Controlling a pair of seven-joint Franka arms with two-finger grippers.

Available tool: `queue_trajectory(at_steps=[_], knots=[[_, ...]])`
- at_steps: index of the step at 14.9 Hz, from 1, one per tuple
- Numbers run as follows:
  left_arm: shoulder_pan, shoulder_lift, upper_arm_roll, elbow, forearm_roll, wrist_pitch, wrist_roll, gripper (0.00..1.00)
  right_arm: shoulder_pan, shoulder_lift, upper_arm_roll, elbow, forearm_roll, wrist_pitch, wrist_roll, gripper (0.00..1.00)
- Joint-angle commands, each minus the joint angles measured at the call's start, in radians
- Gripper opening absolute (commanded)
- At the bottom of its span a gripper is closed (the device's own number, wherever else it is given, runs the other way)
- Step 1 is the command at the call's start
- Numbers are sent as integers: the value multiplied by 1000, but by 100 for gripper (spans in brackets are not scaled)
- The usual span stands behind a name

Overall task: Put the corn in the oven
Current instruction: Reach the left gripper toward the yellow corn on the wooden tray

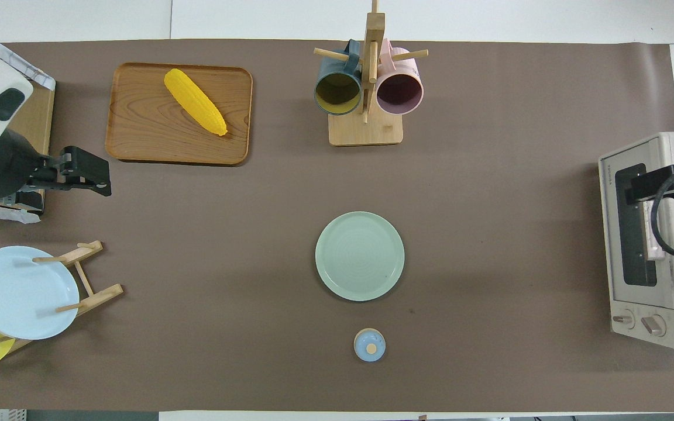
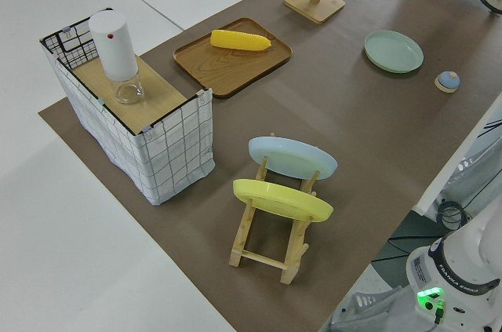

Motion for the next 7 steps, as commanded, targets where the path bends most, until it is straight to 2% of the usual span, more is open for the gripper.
queue_trajectory(at_steps=[1, 7], knots=[[10, -1, -6, 1, -15, 4, -3, 100, -6, -2, 7, 8, -18, -3, 9, 100], [9, -3, -5, 1, -15, 13, -11, 100, -5, -2, 7, 8, -18, -3, 9, 100]])
